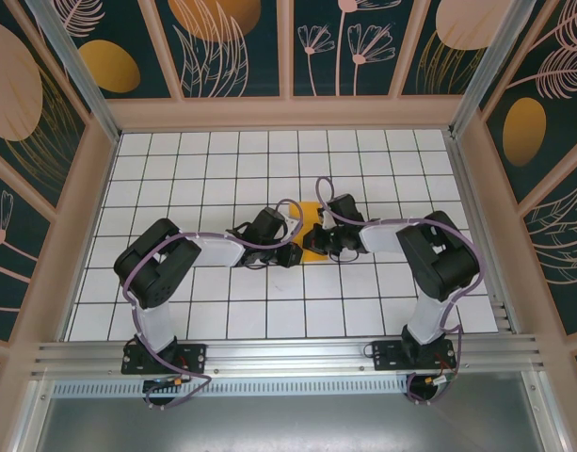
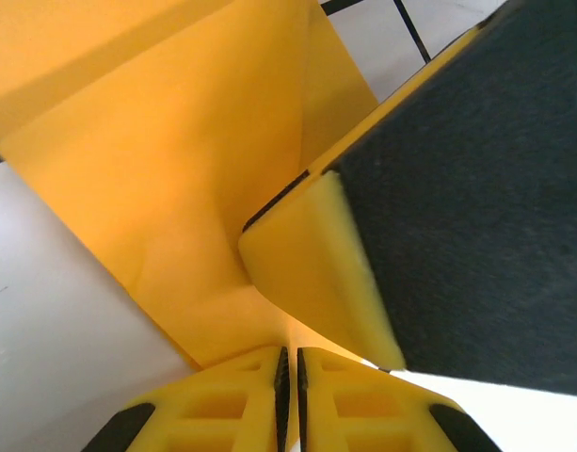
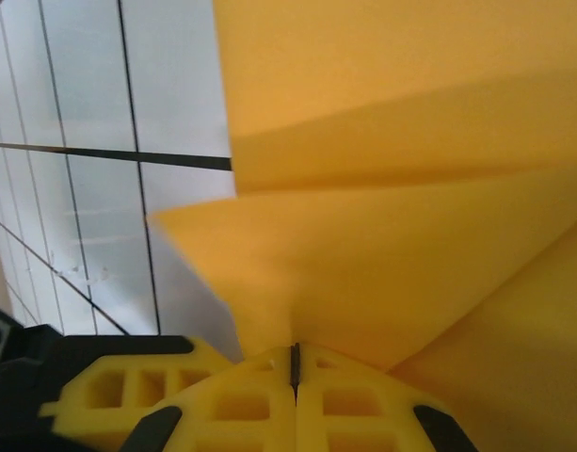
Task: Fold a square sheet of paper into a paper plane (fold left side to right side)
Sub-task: Fold the triangle a second time at the center of the table.
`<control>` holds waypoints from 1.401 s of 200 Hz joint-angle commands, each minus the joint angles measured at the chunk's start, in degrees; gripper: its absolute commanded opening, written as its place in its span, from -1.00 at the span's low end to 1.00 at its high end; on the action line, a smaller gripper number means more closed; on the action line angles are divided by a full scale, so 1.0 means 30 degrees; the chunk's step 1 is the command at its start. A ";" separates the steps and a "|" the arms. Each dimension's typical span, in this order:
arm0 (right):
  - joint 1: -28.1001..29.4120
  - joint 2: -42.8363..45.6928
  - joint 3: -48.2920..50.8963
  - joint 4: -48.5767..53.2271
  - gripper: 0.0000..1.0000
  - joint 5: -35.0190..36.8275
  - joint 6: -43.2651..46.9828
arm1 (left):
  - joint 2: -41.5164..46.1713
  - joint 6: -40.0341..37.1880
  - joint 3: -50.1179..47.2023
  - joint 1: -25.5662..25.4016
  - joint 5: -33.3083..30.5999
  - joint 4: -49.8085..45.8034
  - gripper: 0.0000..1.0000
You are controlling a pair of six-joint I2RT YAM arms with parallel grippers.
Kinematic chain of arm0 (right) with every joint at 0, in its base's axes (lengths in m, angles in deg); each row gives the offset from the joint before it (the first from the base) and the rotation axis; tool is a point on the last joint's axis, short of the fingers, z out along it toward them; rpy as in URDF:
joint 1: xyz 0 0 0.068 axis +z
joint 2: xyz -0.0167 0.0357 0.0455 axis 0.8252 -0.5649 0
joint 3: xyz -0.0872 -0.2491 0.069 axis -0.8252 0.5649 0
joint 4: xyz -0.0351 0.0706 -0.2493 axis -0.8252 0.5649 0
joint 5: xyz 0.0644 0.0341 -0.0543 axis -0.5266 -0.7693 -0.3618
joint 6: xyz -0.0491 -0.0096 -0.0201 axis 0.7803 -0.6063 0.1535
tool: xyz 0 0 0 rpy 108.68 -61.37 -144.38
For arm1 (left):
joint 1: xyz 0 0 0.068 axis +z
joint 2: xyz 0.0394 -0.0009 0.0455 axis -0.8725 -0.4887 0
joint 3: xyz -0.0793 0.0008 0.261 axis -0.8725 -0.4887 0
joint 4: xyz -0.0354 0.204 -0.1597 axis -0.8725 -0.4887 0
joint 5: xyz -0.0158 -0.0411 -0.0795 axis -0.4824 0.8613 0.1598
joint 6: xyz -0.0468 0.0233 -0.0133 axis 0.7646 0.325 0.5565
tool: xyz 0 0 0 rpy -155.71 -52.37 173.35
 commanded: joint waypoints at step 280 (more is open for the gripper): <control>-0.3681 0.0838 -0.3072 0.3420 -1.00 0.2095 0.3559 | -0.0967 -0.0101 -0.1123 -0.0190 -0.0085 -0.1354 -0.76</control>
